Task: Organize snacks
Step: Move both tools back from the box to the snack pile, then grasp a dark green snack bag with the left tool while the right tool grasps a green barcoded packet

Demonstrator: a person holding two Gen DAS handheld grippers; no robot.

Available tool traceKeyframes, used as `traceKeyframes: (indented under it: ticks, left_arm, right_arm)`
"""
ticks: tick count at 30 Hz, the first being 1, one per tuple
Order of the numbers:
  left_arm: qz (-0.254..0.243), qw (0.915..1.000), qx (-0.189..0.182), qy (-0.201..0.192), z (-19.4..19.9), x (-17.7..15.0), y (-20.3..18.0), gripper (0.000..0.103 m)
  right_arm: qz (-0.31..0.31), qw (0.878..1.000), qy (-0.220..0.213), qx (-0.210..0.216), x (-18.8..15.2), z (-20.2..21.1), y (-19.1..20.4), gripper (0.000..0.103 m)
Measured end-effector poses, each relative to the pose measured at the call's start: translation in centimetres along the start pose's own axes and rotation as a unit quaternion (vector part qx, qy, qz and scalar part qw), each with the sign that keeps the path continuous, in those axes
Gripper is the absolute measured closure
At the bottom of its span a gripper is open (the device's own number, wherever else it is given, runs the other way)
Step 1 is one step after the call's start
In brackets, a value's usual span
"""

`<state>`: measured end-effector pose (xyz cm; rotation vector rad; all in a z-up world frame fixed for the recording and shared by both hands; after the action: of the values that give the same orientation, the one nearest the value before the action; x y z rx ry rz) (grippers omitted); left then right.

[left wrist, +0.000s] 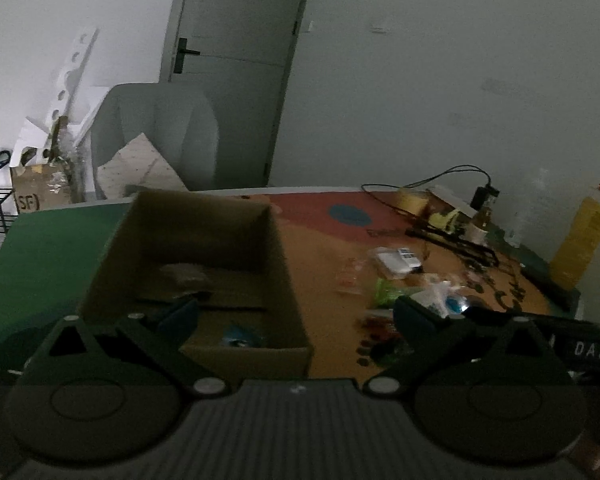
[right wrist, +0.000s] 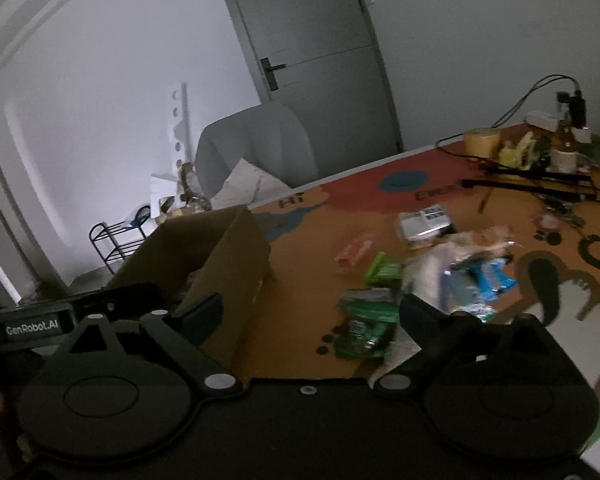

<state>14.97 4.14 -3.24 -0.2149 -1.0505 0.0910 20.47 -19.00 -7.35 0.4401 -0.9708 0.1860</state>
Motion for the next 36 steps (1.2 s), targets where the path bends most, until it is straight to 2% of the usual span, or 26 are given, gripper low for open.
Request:
traceKeyframes:
  ticks: [8, 11, 24, 31, 36]
  left_arm:
    - [-0.009, 0.9996, -0.025, 0.006, -0.8, -0.6, -2.7, 0.000]
    - [-0.009, 0.9989, -0.044, 0.008, -1.3, -0.8, -3.9, 0.000]
    - [-0.022, 0.9956, -0.083, 0.036, -5.7, -2.5, -8.2, 0.001]
    - [-0.014, 0.9956, -0.079, 0.048, -8.7, -3.0, -8.8, 0.006]
    - [-0.013, 0.9941, -0.078, 0.074, -11.2, -4.1, -9.0, 0.018]
  right_arm:
    - [0.002, 1.000, -0.001, -0.019, -0.1, 1.5, -2.6, 0.001]
    - [-0.005, 0.999, 0.000, -0.031, -0.3, 2.0, -3.9, 0.001]
    - [-0.037, 0.997, 0.012, -0.067, -1.7, 2.0, -9.5, 0.002]
    - [-0.049, 0.996, 0.015, -0.073, -2.1, 1.1, -11.6, 0.017]
    - [-0.065, 0.995, 0.019, -0.072, -2.4, -0.1, -12.9, 0.027]
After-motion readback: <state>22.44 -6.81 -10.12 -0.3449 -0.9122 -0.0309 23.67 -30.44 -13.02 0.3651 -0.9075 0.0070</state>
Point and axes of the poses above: each gripper's, at about its wrist camera, not at the fingertips, and z roughly against the way its jaws point, y to its left, x to its top, the point moved 4 cm from there along -z, roughly the way its jaws point, and after that the axes turned 3 degrees about -x, right-handed, at the moved point
